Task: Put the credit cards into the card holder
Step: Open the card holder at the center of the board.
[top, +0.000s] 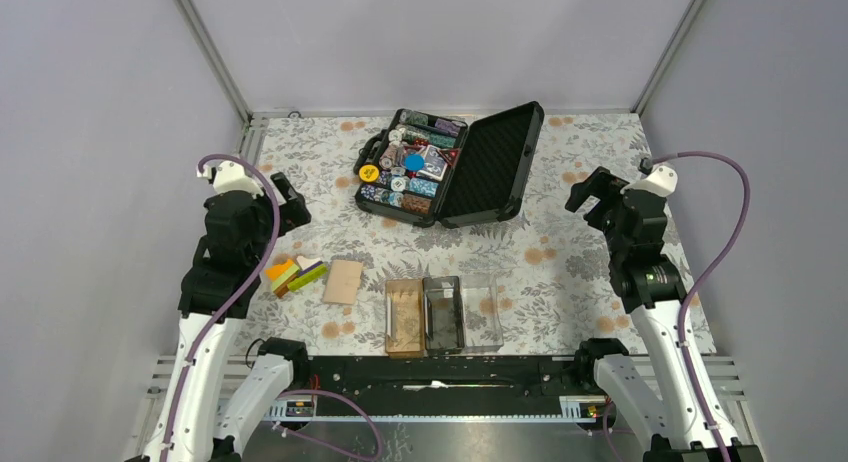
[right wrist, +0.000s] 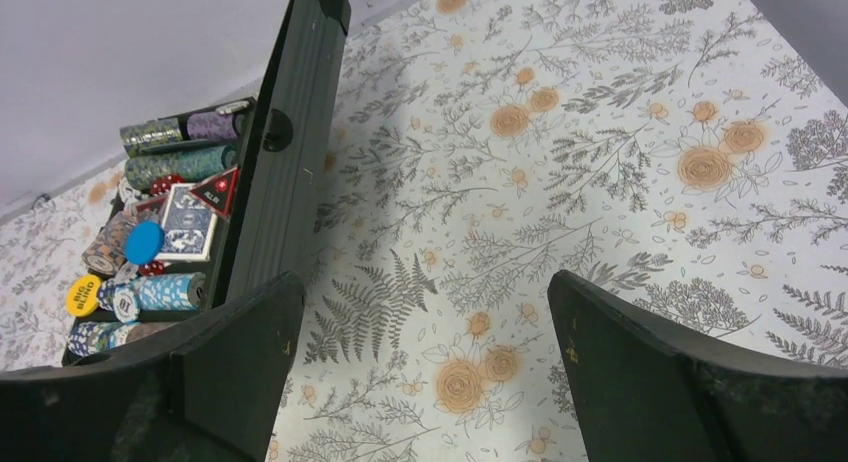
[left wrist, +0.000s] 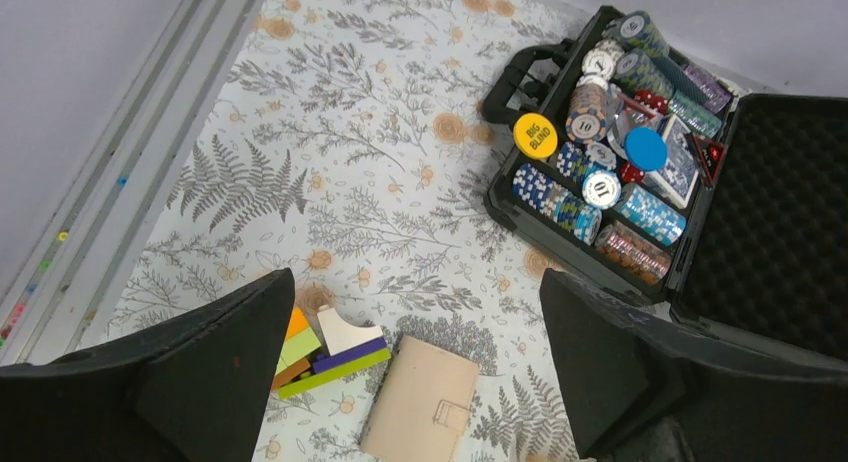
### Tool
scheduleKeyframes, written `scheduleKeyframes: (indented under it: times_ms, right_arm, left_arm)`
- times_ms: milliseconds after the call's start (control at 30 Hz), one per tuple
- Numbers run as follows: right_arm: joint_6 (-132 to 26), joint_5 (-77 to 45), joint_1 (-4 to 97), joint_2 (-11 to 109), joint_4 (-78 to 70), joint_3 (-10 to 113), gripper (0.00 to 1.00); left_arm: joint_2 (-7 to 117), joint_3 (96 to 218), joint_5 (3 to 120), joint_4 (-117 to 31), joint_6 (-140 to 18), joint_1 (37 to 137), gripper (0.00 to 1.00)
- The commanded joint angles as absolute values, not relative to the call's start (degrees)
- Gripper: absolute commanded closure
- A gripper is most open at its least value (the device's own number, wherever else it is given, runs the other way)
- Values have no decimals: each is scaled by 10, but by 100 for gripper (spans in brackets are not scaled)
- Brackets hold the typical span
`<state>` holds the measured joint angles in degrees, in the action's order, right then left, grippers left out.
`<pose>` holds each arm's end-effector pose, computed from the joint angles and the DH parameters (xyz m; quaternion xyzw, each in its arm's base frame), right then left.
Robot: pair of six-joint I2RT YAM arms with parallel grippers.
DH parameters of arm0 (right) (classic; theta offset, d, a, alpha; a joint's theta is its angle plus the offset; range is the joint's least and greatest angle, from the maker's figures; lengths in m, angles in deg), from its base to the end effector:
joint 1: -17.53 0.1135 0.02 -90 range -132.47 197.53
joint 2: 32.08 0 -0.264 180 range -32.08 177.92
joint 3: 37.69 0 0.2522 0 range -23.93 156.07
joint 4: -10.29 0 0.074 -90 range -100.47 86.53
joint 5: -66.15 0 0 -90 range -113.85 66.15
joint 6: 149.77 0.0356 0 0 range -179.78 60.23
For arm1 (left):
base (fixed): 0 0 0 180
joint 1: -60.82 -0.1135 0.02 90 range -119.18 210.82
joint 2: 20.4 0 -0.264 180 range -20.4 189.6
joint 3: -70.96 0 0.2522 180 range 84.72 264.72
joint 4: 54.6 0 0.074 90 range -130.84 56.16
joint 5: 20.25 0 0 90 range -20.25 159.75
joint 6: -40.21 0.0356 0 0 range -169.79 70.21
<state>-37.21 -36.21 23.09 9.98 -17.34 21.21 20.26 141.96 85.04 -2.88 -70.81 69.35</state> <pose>0.1722 0.0091 0.3431 0.1811 0.7474 0.0735 0.6349 0.1381 -0.0112 0.3734 -0.1636 0.8056 -0.0362 0.5682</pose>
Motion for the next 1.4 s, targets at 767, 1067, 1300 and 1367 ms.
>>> scheduleKeyframes:
  times_ms: [767,1067,1300,1367]
  right_arm:
    - [-378,-315,230,104,-151,185,1]
    - [-380,-303,229,113,-141,179,1]
    - [-381,-297,229,118,-139,178,1]
    - [-381,-295,229,117,-139,177,1]
  left_arm:
    - [213,1134,764,-133,-989,691,1]
    - [271,1104,756,-139,-1001,719,2]
    - [292,1091,764,-141,-1002,741,7]
    - [308,1089,769,-143,-1002,749,7]
